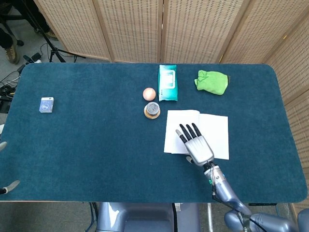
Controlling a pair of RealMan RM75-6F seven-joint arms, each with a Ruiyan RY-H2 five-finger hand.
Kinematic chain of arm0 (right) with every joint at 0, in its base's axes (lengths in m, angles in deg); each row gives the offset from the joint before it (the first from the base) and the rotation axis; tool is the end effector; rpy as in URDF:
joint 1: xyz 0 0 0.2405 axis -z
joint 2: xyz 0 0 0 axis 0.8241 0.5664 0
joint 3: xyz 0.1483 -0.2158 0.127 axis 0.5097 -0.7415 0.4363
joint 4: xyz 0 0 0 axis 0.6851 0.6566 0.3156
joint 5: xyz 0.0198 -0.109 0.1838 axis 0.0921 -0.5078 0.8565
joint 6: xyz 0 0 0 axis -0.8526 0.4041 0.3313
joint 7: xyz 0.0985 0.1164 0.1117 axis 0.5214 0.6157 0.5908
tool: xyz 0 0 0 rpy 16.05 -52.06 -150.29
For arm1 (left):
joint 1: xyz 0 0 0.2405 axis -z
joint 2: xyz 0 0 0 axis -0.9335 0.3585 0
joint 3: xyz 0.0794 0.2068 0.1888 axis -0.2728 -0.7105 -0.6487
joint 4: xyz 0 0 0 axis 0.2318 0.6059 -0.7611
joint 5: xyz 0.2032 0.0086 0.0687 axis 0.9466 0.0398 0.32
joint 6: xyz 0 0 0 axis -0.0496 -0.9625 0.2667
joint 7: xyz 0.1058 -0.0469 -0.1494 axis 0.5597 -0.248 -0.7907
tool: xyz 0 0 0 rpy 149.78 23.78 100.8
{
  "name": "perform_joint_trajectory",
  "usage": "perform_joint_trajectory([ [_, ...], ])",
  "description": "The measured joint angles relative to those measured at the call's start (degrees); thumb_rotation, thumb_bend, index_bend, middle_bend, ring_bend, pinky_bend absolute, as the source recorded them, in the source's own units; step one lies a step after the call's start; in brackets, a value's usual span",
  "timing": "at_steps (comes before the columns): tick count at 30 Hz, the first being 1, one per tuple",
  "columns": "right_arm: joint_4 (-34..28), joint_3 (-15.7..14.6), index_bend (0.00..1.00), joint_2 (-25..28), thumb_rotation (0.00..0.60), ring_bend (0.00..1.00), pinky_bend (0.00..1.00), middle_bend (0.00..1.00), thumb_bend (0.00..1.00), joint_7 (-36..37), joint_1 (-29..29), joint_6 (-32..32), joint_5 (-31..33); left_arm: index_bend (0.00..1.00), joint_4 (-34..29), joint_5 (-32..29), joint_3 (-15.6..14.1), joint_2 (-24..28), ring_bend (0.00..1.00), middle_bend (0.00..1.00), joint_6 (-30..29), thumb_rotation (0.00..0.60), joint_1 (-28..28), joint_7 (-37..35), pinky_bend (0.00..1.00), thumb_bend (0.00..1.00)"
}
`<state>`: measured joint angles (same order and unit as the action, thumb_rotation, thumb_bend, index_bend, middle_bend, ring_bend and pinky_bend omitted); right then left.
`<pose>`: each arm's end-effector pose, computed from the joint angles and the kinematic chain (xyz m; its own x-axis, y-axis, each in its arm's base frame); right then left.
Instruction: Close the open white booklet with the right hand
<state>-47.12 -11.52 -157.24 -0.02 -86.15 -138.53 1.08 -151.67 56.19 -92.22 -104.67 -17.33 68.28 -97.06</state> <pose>-0.1910 -0.3544 -0.0459 0.6456 -0.0704 0.7604 -0.7153 -0.4044 0.5699 -0.3516 0.1759 0.2213 0.1920 0.0306 0.9809 0.9809 -0.0371 -0.1908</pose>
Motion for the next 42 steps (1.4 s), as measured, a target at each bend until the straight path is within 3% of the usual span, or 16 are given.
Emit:
perform_joint_trajectory([
  [6, 1.4, -0.1, 0.0, -4.0, 0.6, 0.0, 0.0, 0.0, 0.0, -5.3, -0.9, -0.6, 2.8, 0.0, 0.1, 0.1, 0.0, 0.2, 0.0, 0.0, -0.4, 0.6, -0.2, -0.6, 0.0, 0.0],
  [18, 5.2, 0.3, 0.0, -6.9, 0.6, 0.0, 0.0, 0.0, 0.0, -6.5, -2.6, -0.4, 5.1, 0.0, 0.7, -0.3, 0.1, 0.4, 0.0, 0.0, -0.4, 0.6, -0.1, -2.1, 0.0, 0.0],
  [34, 9.4, -0.3, 0.0, -10.4, 0.6, 0.0, 0.0, 0.0, 0.16, -8.0, -4.4, 0.1, 6.5, 0.0, 1.6, -0.5, 0.1, 0.8, 0.0, 0.0, -0.2, 0.6, -0.1, -4.4, 0.0, 0.0],
  [42, 8.5, 0.1, 0.0, -10.3, 0.6, 0.0, 0.0, 0.0, 0.22, -8.8, -4.9, -0.3, 7.5, 0.0, 1.6, -0.4, 0.1, 1.0, 0.0, 0.0, -0.2, 0.6, -0.1, -4.7, 0.0, 0.0],
])
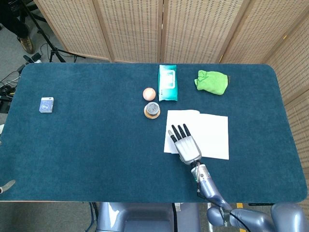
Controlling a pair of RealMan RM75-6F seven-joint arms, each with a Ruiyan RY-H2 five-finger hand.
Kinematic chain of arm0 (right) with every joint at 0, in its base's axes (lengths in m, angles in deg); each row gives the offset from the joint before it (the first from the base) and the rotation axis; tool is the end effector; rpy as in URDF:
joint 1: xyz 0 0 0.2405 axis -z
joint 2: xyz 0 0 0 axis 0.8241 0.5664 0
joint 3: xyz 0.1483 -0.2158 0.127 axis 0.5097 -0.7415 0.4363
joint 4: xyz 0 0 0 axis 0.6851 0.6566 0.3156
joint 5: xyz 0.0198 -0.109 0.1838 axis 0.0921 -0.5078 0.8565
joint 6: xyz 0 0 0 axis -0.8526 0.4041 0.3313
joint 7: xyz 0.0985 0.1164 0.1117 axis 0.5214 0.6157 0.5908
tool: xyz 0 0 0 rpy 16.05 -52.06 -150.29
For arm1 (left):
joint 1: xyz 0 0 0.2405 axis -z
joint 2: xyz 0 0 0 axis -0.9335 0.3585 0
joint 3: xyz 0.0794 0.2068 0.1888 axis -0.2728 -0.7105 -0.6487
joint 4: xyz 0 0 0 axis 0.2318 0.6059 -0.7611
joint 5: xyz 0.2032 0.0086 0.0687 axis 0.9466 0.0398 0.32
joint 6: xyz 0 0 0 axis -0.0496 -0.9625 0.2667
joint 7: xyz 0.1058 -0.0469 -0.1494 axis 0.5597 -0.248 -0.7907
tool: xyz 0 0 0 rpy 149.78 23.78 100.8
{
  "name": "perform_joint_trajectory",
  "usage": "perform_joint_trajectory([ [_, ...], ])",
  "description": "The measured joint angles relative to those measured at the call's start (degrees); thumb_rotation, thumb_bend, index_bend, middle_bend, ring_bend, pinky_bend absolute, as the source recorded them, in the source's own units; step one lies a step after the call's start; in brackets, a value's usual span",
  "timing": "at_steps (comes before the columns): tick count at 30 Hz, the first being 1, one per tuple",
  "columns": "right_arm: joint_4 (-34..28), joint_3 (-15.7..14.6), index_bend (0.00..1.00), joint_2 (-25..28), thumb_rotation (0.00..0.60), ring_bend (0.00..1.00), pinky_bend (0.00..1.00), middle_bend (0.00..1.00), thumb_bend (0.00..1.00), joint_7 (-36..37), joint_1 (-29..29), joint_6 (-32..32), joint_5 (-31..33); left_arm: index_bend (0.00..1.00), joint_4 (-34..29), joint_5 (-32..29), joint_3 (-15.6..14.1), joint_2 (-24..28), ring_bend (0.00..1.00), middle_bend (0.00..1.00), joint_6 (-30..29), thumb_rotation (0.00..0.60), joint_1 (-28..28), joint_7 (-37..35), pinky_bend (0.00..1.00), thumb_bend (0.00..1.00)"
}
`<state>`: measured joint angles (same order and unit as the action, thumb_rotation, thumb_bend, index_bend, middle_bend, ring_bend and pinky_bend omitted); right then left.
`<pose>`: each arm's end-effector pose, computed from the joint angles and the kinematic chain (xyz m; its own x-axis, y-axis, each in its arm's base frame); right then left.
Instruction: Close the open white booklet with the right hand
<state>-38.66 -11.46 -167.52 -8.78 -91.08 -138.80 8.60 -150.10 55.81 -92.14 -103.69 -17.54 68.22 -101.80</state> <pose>-0.1723 -0.3676 -0.0997 0.7121 -0.0726 0.6983 -0.6663 -0.3831 0.6397 -0.3573 0.1758 0.2318 0.1544 0.0273 0.9876 0.9877 -0.0309 -0.1535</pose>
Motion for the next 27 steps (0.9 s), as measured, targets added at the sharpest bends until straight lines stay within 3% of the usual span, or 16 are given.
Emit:
perform_joint_trajectory([
  [27, 0.4, 0.9, 0.0, -0.9, 0.6, 0.0, 0.0, 0.0, 0.28, -1.2, -1.5, -0.3, 2.7, 0.0, 0.2, 0.0, 0.0, 0.0, 0.0, 0.0, 0.0, 0.6, 0.0, -0.4, 0.0, 0.0],
])
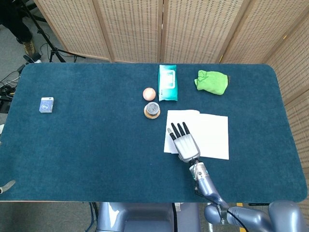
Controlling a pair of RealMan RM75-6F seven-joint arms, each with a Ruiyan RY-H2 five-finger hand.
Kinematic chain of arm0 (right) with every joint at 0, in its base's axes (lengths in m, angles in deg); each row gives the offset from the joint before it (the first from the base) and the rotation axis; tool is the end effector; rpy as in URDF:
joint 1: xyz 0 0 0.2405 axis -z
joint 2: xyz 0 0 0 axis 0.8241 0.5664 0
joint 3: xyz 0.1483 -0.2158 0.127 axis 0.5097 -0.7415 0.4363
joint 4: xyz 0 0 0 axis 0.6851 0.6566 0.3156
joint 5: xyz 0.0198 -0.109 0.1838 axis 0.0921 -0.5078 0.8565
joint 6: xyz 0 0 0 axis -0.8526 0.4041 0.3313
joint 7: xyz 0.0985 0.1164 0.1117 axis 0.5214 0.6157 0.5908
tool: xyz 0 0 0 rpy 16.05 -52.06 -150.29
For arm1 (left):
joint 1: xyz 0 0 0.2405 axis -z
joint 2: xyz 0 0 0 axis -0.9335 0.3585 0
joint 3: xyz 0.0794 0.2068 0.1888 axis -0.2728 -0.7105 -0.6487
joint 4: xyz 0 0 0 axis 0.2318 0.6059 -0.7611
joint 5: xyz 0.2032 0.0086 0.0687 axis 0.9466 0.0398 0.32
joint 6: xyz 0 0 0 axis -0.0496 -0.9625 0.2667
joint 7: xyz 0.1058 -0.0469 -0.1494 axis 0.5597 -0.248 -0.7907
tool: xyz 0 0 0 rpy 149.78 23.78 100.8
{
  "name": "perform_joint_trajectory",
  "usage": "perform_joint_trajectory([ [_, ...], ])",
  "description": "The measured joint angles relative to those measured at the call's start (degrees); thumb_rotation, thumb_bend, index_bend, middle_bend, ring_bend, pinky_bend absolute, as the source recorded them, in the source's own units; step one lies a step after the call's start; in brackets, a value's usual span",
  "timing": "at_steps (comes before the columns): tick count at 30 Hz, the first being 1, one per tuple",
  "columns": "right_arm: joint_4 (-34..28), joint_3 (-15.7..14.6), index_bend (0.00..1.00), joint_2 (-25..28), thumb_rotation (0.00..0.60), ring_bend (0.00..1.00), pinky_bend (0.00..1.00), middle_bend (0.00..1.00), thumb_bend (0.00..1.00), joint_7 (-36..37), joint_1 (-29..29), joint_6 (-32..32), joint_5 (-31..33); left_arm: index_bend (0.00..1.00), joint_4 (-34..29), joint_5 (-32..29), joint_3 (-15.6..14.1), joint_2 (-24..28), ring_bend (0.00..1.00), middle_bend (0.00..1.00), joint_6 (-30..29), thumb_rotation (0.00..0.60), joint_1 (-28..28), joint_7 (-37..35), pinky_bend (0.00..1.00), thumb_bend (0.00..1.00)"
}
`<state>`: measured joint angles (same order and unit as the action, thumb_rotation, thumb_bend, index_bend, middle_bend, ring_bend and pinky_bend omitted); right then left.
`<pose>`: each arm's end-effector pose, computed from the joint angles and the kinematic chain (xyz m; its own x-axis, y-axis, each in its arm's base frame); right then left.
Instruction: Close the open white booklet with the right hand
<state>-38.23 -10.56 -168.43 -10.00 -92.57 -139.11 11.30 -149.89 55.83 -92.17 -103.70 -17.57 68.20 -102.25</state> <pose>-0.1663 -0.3755 -0.1013 0.7082 -0.0771 0.7018 -0.6757 -0.3621 0.6421 -0.3580 0.1755 0.2321 0.1500 0.0279 0.9883 0.9883 -0.0308 -0.1492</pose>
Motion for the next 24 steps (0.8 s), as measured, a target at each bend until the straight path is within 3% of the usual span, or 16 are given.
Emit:
perform_joint_trajectory([
  [5, 0.4, -0.1, 0.0, -0.4, 0.6, 0.0, 0.0, 0.0, 0.49, -0.7, -0.3, 0.0, 0.5, 0.0, 0.1, 0.2, 0.0, 0.1, 0.0, 0.0, -0.2, 0.6, 0.0, -0.2, 0.0, 0.0],
  [16, 0.2, -0.1, 0.0, -0.6, 0.6, 0.0, 0.0, 0.0, 0.75, -1.2, -0.5, -1.0, 0.7, 0.0, 0.3, 0.2, -0.1, 0.2, 0.0, 0.0, -0.3, 0.6, -0.1, -0.9, 0.0, 0.0],
  [20, -0.3, -0.3, 0.0, -0.1, 0.6, 0.0, 0.0, 0.0, 0.82, -0.1, -0.4, -1.0, 0.5, 0.0, 0.4, 0.1, -0.1, 0.2, 0.0, 0.0, -0.1, 0.6, 0.0, -1.0, 0.0, 0.0],
  [24, -0.8, -0.4, 0.0, 0.5, 0.6, 0.0, 0.0, 0.0, 0.83, -0.3, -0.4, -1.3, 0.5, 0.0, 0.3, 0.2, -0.1, 0.2, 0.0, 0.0, -0.2, 0.6, 0.0, -0.8, 0.0, 0.0],
])
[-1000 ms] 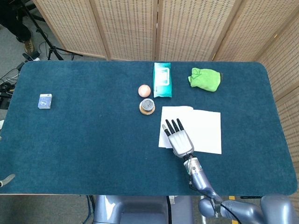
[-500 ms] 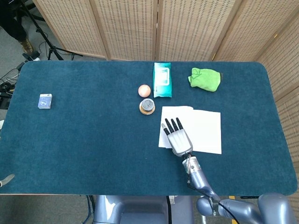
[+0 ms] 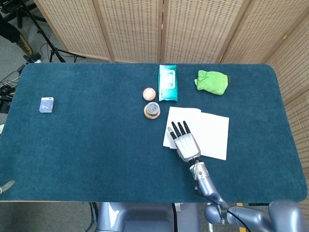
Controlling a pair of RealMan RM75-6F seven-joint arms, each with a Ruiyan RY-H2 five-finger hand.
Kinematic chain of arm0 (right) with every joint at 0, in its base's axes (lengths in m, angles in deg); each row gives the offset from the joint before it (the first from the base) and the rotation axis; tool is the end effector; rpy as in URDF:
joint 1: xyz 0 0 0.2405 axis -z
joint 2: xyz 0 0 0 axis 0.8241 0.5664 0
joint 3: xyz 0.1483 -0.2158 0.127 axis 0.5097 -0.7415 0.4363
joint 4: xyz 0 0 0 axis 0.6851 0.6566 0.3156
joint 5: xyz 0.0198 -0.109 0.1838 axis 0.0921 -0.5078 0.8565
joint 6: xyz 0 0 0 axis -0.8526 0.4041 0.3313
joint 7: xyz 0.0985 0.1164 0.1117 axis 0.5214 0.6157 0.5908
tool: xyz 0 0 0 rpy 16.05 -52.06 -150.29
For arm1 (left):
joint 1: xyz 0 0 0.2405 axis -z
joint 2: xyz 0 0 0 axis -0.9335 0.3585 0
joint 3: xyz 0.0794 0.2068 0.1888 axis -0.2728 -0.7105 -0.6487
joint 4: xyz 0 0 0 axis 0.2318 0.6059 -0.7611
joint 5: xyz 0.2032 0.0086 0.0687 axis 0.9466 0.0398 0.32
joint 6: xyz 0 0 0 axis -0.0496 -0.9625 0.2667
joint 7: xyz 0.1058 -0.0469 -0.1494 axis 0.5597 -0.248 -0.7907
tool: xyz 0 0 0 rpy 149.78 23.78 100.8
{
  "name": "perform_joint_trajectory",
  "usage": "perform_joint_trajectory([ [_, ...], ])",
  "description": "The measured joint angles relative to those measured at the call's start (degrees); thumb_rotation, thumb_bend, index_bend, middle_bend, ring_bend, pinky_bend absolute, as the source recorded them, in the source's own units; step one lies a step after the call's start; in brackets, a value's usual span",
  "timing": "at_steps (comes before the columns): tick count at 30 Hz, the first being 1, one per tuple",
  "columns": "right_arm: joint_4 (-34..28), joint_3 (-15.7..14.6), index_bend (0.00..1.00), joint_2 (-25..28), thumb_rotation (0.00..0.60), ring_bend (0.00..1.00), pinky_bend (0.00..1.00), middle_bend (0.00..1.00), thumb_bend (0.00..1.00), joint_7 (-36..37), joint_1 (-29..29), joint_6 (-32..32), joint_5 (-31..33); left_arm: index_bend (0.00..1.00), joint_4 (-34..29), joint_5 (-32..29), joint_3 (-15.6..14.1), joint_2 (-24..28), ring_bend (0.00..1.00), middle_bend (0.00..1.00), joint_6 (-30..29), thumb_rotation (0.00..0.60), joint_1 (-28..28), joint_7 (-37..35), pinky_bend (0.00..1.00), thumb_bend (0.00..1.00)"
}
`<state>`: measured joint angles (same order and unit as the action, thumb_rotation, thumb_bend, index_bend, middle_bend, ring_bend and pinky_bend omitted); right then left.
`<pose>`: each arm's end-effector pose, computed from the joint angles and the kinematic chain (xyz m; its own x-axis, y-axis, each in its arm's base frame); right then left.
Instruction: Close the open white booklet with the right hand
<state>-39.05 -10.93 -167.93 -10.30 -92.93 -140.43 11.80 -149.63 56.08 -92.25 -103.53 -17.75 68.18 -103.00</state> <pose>-0.1648 -0.3762 -0.0963 0.7072 -0.0654 0.7040 -0.6762 -0.3535 0.6464 -0.3580 0.1751 0.2335 0.1443 0.0290 0.9891 0.9891 -0.0349 -0.1432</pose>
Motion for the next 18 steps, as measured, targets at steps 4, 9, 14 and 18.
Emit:
perform_joint_trajectory([
  [4, 0.2, 0.1, 0.0, 0.0, 0.6, 0.0, 0.0, 0.0, 0.83, -0.3, -0.1, 0.2, 0.9, 0.0, -0.1, 0.1, -0.1, 0.0, 0.0, 0.0, 0.0, 0.6, 0.0, 0.1, 0.0, 0.0],
  [9, 1.0, 0.1, 0.0, -0.2, 0.6, 0.0, 0.0, 0.0, 0.83, 0.7, 0.0, 0.3, 1.2, 0.0, 0.0, 0.0, -0.1, 0.0, 0.0, 0.0, 0.0, 0.6, 0.0, 0.1, 0.0, 0.0],
  [14, 1.5, 0.4, 0.0, -0.2, 0.6, 0.0, 0.0, 0.0, 0.83, 3.0, 0.4, 0.0, 1.3, 0.0, 0.0, 0.0, 0.0, 0.0, 0.0, 0.0, 0.0, 0.6, 0.0, -0.1, 0.0, 0.0],
  [18, 1.5, 0.6, 0.0, 0.1, 0.6, 0.0, 0.0, 0.0, 0.83, 5.8, 1.1, -0.2, 1.3, 0.0, 0.1, -0.2, 0.0, 0.0, 0.0, 0.0, 0.0, 0.6, -0.1, -0.3, 0.0, 0.0],
])
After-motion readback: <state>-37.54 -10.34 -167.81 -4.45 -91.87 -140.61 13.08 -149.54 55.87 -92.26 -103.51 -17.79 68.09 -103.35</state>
